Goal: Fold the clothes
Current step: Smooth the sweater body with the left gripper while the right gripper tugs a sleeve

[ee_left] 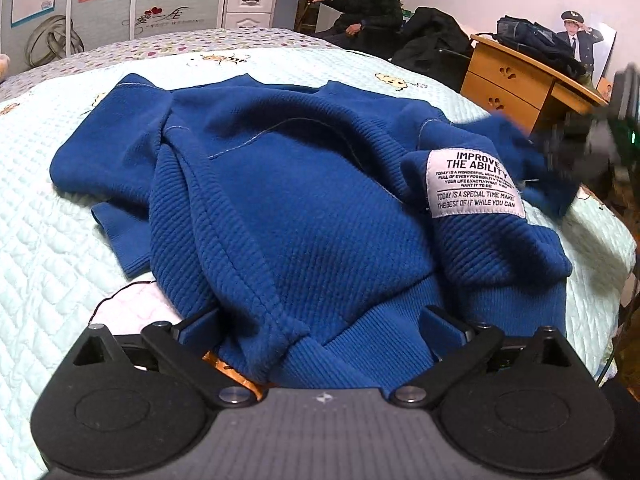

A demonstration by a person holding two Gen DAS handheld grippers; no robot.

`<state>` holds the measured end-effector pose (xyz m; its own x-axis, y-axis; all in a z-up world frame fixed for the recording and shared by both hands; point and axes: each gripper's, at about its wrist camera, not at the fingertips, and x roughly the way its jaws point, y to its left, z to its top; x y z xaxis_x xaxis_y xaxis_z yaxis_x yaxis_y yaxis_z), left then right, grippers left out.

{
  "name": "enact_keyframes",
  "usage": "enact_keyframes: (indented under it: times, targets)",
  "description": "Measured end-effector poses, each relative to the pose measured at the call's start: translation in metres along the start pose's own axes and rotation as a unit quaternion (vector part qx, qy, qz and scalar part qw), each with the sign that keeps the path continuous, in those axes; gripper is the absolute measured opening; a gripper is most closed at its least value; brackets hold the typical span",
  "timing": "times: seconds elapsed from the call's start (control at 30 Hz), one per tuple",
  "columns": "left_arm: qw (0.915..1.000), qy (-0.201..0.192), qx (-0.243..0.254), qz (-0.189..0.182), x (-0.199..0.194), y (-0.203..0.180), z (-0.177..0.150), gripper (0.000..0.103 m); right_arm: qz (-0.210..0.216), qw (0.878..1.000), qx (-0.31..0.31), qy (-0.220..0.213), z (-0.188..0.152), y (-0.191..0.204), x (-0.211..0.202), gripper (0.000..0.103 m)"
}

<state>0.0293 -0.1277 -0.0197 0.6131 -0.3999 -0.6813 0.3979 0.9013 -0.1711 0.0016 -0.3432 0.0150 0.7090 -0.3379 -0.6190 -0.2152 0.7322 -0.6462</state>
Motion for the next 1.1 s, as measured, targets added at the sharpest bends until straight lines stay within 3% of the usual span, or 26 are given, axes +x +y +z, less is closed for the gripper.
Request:
enact_keyframes:
  times: [0.03,0.13,0.17,0.2,0.3,0.4,0.47,0.57,0.63,0.73,0.83,0.93,0.97,1.07,1.1]
  targets:
    - [1.0,0.0,-0.001,-0.002,0.0,0.001,0.0,0.102,0.039,0.999,0.008,0.029,-0.004,0.003,0.003,0.008]
    - [0.9999,-0.001,-0.003,-0.01,0.0,0.003,0.0,0.102,0.081,0.99,0.11,0.036,-0.019,-0.009,-0.01,0.01]
    - [0.9999,0.0,-0.004,-0.012,0.0,0.004,0.0,0.102,0.092,0.983,0.156,0.037,-0.022,-0.019,-0.015,0.015]
    - [0.9999,0.001,-0.006,-0.014,0.0,0.004,0.001,0.102,0.11,0.971,0.21,0.031,-0.026,-0.033,-0.022,0.02]
    - [0.9999,0.004,-0.007,-0.014,0.001,0.005,0.002,0.102,0.142,0.929,0.341,-0.013,-0.032,-0.074,-0.043,0.054]
    - [0.9999,0.01,-0.002,-0.007,0.002,0.002,0.004,0.102,0.137,0.891,0.427,-0.078,-0.029,-0.11,-0.055,0.076]
    - [0.9999,0.014,0.003,0.0,0.003,-0.001,0.004,0.102,0.127,0.877,0.454,-0.092,-0.02,-0.123,-0.044,0.081]
    - [0.9997,0.022,0.008,0.006,0.005,-0.004,0.006,0.102,0.146,0.854,0.492,-0.081,-0.01,-0.134,-0.003,0.08]
    - [0.9995,0.028,0.007,0.008,0.005,-0.004,0.008,0.102,0.143,0.852,0.503,-0.042,-0.006,-0.129,0.03,0.08]
    - [0.9992,0.038,0.006,0.012,0.007,-0.004,0.011,0.102,0.156,0.853,0.498,0.009,0.003,-0.112,0.068,0.078]
    - [0.9987,0.047,0.006,0.016,0.008,-0.005,0.013,0.102,0.165,0.852,0.496,0.028,0.004,-0.093,0.085,0.078]
    - [0.9982,0.055,0.006,0.023,0.01,-0.007,0.015,0.102,0.156,0.864,0.478,0.024,0.007,-0.077,0.089,0.078]
    - [0.998,0.058,0.006,0.025,0.011,-0.007,0.016,0.102,0.156,0.869,0.469,0.022,0.008,-0.074,0.086,0.07]
    - [0.9974,0.066,0.003,0.029,0.013,-0.008,0.018,0.103,0.193,0.868,0.458,0.003,0.013,-0.075,0.081,0.016]
    - [0.9972,0.069,0.001,0.029,0.013,-0.008,0.019,0.103,0.188,0.874,0.449,-0.002,0.016,-0.073,0.075,0.01]
